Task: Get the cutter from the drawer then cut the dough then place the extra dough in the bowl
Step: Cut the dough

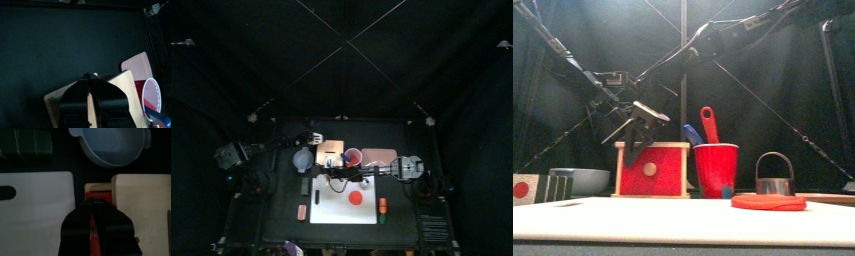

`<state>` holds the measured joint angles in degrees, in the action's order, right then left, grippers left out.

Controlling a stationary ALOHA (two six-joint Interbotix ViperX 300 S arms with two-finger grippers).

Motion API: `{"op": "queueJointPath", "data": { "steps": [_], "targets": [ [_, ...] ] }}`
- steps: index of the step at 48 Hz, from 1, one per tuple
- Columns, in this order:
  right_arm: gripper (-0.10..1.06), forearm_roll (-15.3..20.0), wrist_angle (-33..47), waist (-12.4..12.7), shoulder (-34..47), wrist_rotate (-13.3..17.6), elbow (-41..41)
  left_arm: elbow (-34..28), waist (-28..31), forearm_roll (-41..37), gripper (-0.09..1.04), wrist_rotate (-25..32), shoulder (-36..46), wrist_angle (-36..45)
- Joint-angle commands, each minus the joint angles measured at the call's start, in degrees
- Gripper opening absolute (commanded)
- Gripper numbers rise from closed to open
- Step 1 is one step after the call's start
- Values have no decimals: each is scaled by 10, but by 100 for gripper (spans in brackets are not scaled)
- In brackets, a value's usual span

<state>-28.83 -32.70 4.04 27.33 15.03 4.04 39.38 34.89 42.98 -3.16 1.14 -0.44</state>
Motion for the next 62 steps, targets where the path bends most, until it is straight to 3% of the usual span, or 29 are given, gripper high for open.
{"op": "queueJointPath", "data": {
  "steps": [1,6,16,31,49,62],
  "targets": [
    [38,-3,5,8,-15,0,18,-6,4,-1,37,0,6,-3],
    [38,-3,4,1,-19,0,21,-5,5,-2,37,0,11,-7],
    [38,-2,5,-48,-51,1,16,4,7,-11,37,5,38,-35],
    [39,7,18,-103,-135,12,-49,67,4,-101,37,5,145,-87],
    [39,89,146,-109,-265,12,-221,156,-64,-244,37,4,277,-112],
    [38,131,249,-105,-354,12,-341,208,-148,-285,37,4,347,-134]
  ]
}}
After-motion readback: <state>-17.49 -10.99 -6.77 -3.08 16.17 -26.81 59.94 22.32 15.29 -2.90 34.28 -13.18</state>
